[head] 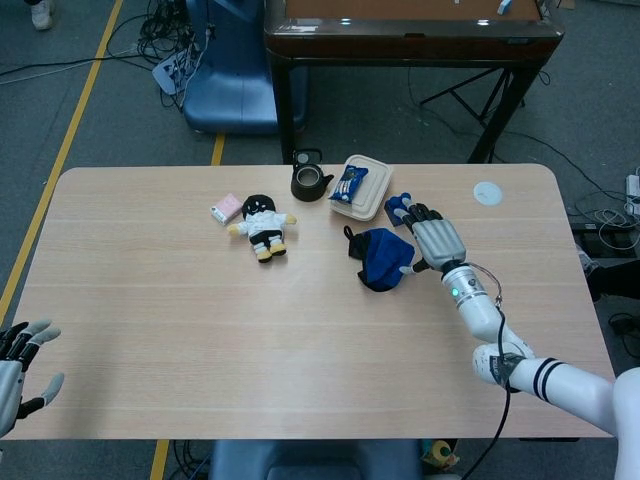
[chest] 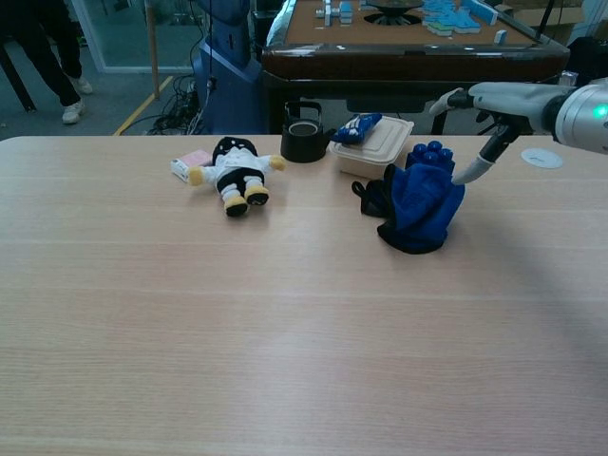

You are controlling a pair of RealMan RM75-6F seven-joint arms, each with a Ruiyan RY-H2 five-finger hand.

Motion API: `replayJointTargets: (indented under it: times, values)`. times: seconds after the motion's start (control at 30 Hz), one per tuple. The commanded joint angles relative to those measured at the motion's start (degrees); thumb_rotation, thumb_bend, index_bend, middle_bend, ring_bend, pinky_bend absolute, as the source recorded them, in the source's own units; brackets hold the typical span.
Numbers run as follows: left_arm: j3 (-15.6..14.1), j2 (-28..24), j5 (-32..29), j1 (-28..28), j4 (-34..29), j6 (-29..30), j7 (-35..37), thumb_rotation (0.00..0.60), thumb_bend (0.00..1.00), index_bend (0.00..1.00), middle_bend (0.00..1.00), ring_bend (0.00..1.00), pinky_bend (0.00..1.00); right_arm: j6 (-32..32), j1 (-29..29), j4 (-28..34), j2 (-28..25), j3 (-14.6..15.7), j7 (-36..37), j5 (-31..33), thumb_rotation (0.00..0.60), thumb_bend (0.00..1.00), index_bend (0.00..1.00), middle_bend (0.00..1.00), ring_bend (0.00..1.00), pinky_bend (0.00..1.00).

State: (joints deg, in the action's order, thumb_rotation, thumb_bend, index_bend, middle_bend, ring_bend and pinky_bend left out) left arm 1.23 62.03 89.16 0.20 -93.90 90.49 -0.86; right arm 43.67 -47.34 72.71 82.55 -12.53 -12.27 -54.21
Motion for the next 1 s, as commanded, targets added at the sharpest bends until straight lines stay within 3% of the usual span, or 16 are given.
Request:
replayJointTargets:
  times: [0.03,0.3,0.5,0.73,1.0]
  values:
    - [0.12,0.03,-0.13,-0.13,0.2,-0.11,0.05,0.6,0.27,0.26,0.18,0.11,0.12,5.32,3.4,6.46,-5.15,0.6,-0.38,-2.15,0.6,0.0,0.0,0.02,0.0,0.11]
    - [0.55,0.21,-0.46,-1.21,0.94,-1.36,0.25,0.6,0.27,0.26,0.18,0.11,0.12,19.13,12.87,21.96,-15.57,4.2,-4.02,-6.04,0.6,0.05,0.0,0.15,0.06,0.15]
    - [0.95,0.71,-0.5,-2.46,1.65,-2.67,0.42,0.6,0.27,0.26,0.18,0.11,0.12,27.47,20.09,29.15,-20.55,7.94,-4.68,-10.54,0.6,0.05,0.0,0.18,0.08,0.17]
    - [1.03,1.25,-0.27,-3.53,2.52,-3.7,0.46,0.6,0.27,0.26,0.18,0.11,0.12,36.26,27.72,29.94,-21.02,11.79,-2.52,-18.05,0.6,0.05,0.0,0.19,0.09,0.17]
    - [0.81,1.6,-0.15,-3.59,2.42,-3.4,0.2,0.6,0.27,0.26,0.18,0.11,0.12,42.01,34.16,29.67,-19.94,14.57,-0.4,-23.05,0.6,0.05,0.0,0.21,0.09,0.17]
